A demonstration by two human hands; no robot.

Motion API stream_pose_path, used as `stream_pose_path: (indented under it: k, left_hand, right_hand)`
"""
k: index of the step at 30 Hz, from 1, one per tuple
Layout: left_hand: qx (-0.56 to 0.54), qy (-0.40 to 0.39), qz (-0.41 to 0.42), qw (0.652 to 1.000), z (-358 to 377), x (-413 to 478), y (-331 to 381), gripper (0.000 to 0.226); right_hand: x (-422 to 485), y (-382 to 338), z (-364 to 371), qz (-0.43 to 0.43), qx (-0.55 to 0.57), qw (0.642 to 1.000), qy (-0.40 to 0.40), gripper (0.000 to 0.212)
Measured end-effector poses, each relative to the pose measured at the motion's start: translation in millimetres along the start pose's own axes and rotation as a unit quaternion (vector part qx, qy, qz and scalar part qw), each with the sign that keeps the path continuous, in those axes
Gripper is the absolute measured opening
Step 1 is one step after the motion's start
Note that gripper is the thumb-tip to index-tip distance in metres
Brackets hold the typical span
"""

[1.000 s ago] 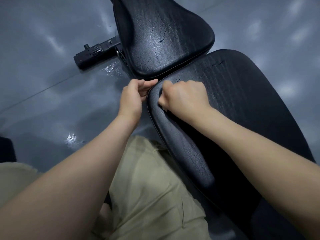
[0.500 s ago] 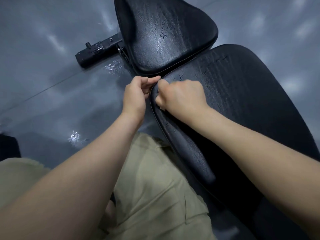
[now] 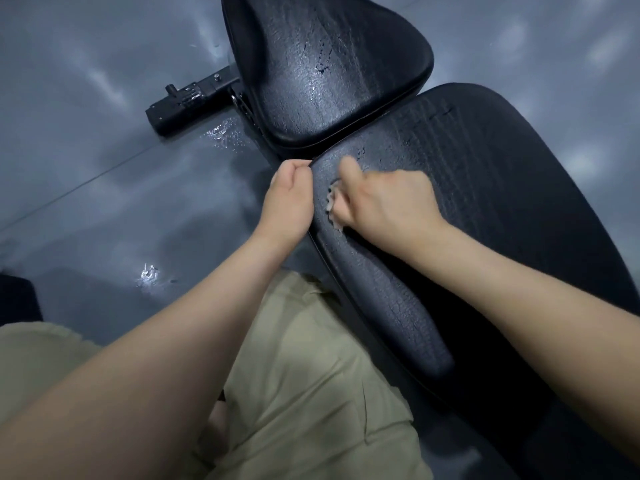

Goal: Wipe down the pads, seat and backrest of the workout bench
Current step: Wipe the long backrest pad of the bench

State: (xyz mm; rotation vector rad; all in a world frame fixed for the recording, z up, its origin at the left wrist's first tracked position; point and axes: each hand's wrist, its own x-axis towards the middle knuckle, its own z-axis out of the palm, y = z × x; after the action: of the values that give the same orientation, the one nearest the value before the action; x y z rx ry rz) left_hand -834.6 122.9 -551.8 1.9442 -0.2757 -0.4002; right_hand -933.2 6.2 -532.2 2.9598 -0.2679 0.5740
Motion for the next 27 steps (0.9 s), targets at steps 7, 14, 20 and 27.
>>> stream_pose_path:
  k: [7,14,20,27]
  left_hand:
    - [0.012,0.020,-0.048,0.999,10,1,-9,0.027]
    - [-0.005,0.026,-0.058,0.998,12,4,-13,0.026]
    - [-0.016,0.024,-0.067,0.997,11,4,-11,0.028]
    - [-0.057,0.005,-0.107,0.993,11,4,-14,0.072]
  right_hand:
    - [-74,-3,-13,-0.039,0.080,0.995,-0.035,0.020]
    - [-90,6,-17,-0.069,0.072,0.994,-0.038,0.034]
    - [-35,4,-7,-0.013,-0.006,0.999,-0.033,0.031]
    - [-96,4,-15,-0.017,0.045,0.996,-0.078,0.029]
